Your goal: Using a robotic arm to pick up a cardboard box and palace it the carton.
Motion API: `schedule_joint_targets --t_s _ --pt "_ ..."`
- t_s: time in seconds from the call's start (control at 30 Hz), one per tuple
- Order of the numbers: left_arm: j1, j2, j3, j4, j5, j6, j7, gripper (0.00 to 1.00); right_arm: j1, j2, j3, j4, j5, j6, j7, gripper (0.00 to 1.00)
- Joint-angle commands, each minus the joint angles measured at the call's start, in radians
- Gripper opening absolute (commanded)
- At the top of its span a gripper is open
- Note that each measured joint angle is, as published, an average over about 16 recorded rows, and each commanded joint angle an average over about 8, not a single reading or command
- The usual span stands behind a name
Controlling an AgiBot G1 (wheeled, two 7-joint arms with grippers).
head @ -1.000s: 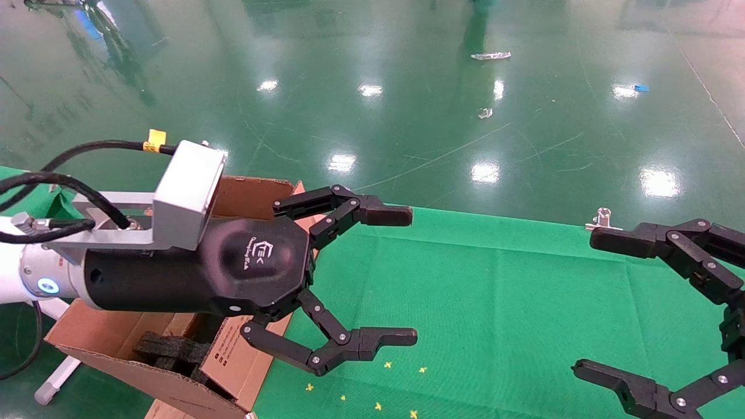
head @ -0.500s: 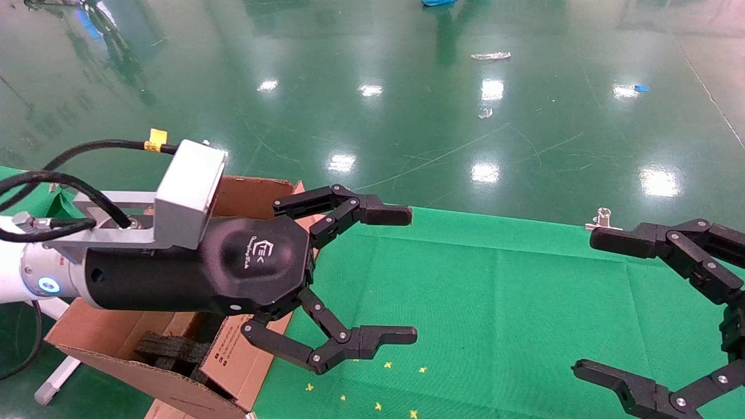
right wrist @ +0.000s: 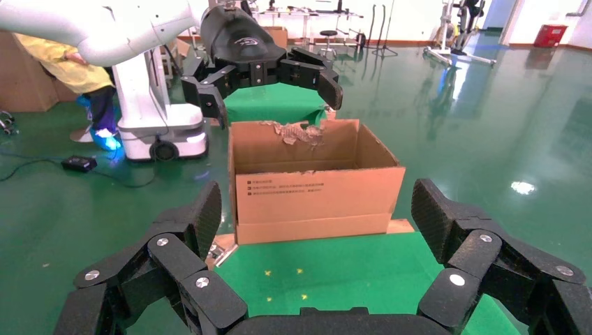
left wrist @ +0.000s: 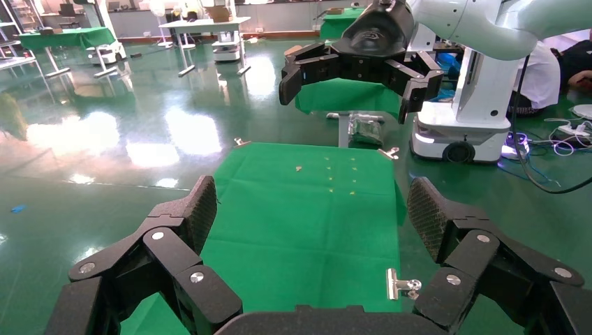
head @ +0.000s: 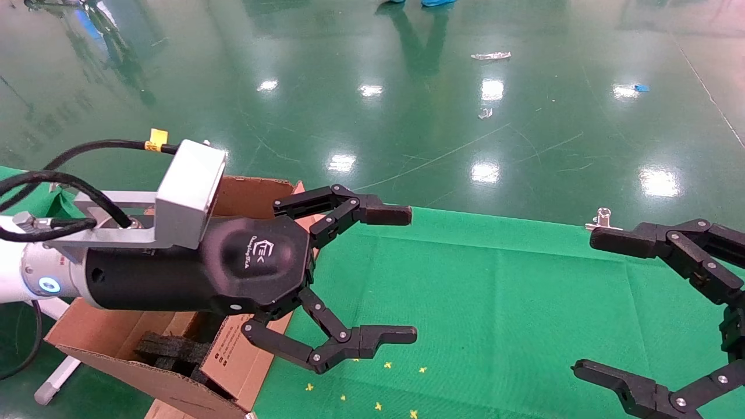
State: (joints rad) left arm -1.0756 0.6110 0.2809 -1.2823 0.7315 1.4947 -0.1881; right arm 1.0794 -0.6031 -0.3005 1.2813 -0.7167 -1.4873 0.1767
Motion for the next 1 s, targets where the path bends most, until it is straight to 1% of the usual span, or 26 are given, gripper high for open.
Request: schedule_joint_targets --t_s 0.03,1.0 --pt "0.000 0.000 0.000 0.000 0.000 0.000 0.000 1.00 0.000 0.000 0.000 0.000 0.000 0.000 0.000 1.00" --pt "0.000 0.000 0.000 0.000 0.000 0.000 0.000 1.00 0.000 0.000 0.000 0.000 0.000 0.000 0.000 1.00"
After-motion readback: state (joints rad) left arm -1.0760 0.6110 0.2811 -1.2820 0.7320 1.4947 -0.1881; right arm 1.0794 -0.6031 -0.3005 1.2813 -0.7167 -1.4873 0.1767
